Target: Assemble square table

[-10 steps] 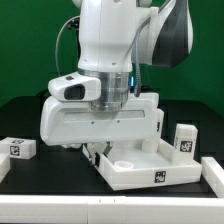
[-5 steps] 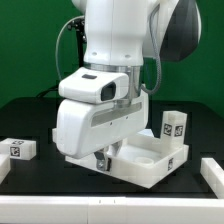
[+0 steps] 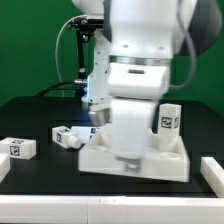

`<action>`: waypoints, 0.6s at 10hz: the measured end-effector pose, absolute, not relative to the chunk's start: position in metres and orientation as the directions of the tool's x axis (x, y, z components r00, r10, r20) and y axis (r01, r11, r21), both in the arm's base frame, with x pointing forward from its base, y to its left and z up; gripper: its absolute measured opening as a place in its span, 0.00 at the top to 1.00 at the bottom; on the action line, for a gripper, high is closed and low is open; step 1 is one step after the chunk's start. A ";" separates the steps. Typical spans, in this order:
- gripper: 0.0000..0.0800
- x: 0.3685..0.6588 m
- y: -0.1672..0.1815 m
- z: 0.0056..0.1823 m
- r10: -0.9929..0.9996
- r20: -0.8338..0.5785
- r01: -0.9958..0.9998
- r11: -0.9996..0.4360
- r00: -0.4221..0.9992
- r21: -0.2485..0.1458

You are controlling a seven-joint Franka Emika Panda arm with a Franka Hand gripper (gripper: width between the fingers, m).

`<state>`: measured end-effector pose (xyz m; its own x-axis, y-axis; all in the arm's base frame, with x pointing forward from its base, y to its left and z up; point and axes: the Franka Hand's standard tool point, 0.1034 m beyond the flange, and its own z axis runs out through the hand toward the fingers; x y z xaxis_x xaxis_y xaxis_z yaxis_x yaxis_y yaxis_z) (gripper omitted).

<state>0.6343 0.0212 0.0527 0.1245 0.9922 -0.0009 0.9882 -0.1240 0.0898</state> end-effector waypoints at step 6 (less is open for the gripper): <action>0.94 0.639 0.018 0.047 0.999 -0.030 0.992 -0.020 0.024 0.128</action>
Offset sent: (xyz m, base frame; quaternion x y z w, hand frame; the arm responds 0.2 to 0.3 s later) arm 0.0000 0.0000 0.0000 0.0000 0.0000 0.0000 1.0000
